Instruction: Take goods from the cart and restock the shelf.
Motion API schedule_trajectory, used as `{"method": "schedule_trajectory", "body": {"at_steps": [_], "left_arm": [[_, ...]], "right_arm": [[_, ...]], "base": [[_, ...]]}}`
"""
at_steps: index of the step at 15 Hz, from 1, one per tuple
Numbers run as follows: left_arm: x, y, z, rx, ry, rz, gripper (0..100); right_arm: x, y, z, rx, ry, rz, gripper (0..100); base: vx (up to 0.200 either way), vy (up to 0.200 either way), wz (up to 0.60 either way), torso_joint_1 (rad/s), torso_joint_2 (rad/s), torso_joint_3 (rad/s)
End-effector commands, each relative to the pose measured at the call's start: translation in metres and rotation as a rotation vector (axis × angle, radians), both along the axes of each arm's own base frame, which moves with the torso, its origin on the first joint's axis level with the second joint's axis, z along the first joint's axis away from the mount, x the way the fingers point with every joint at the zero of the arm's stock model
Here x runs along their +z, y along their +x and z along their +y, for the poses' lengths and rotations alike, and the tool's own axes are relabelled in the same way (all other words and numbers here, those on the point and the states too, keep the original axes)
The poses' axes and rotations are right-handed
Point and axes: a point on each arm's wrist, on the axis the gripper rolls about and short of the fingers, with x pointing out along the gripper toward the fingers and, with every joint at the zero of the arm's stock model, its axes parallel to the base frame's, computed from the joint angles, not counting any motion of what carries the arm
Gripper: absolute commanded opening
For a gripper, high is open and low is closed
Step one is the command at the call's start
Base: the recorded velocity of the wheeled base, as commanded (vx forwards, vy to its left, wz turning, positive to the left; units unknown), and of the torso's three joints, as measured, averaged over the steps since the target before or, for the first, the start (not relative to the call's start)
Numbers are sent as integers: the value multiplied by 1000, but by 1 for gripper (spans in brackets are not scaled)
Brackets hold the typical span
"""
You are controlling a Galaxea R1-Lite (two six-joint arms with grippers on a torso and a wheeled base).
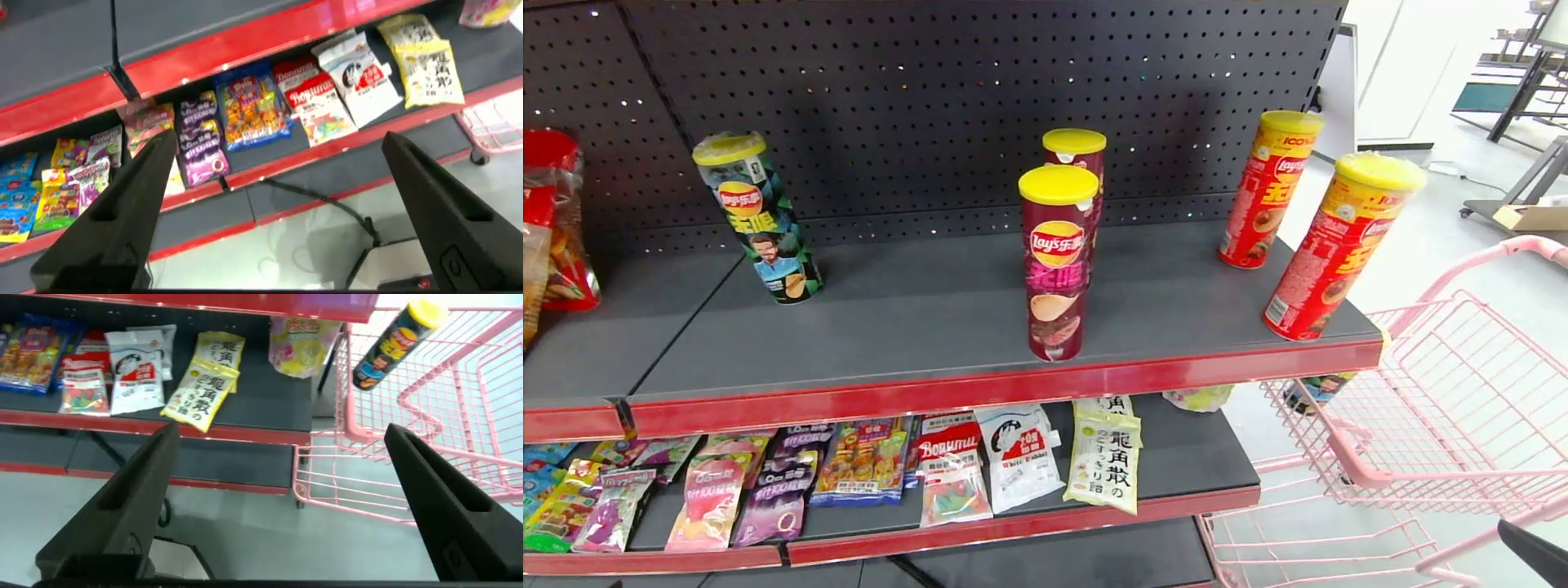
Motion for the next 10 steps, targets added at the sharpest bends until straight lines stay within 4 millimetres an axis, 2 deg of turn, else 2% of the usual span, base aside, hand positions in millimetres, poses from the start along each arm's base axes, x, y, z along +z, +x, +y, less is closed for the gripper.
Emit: {"method": "schedule_trajectory", "body": {"at_steps": [1,9,10], "left_arm": [[0,0,0,0,-2,-2,100],[0,-2,1,0,4,-15,100],[0,-2,1,-1,6,-15,100]], "right_arm": [[0,1,0,0,-2,8,100],[-3,4,0,2,-9,25,100],[-3,4,0,2,-11,27,100]], "base": [[0,-200,0,12,2,7],[0,-200,0,5,2,5],[0,0,0,0,0,0]]}}
